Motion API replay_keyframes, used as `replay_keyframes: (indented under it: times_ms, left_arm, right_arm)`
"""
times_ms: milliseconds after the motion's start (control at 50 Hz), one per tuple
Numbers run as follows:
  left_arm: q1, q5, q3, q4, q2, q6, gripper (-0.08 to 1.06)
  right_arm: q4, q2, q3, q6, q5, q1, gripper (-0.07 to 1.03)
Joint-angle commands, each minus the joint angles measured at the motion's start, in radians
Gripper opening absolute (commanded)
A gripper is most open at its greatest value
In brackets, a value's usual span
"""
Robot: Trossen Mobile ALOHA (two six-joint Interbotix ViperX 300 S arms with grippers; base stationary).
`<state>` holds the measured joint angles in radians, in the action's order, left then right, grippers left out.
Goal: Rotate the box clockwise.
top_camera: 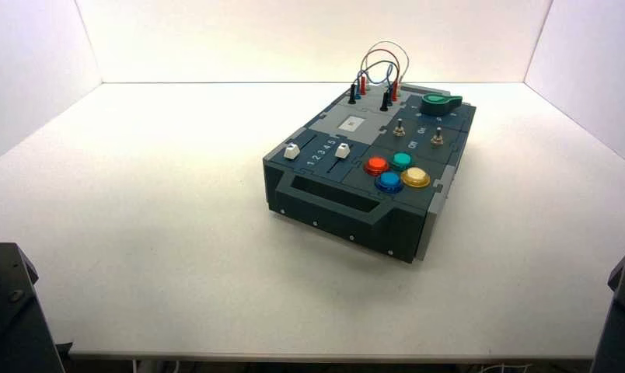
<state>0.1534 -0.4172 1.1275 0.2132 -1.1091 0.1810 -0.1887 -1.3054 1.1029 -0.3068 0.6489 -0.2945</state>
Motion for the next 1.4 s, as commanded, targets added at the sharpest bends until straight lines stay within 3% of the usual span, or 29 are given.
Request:
replay_keyframes:
  times_ms: [20,300,560,740,1080,1400]
  left_arm:
    - [0.026,-0.017,-0.032,0.002,0.008,0.002,0.33]
    - [0.069,-0.057,-0.037,0.005,0.006,0.0,0.33]
    - [0.239,-0.163,-0.089,0.021,0.023,-0.018,0.33]
    - [0.331,-0.175,-0.118,0.023,0.109,-0.025,0.33]
    - [0.485,-0.175,-0.238,0.023,0.376,-0.025,0.33]
    - [0.652,-0.144,-0.313,0.025,0.515,-0.025,0.33]
  right_arm:
    - [0.003,0.026,-0.015,-0.003,-0.009,0.003,-0.02]
    - [0.003,0.054,-0.017,0.006,-0.008,0.003,-0.02]
    - [0.003,0.055,-0.018,0.006,0.002,-0.008,-0.02]
    - [0.002,0.095,-0.032,0.006,-0.012,-0.008,-0.02]
    - [-0.005,0.325,-0.166,0.006,-0.114,-0.003,-0.02]
    - [0.005,0.614,-0.298,0.005,-0.187,-0.009,-0.02]
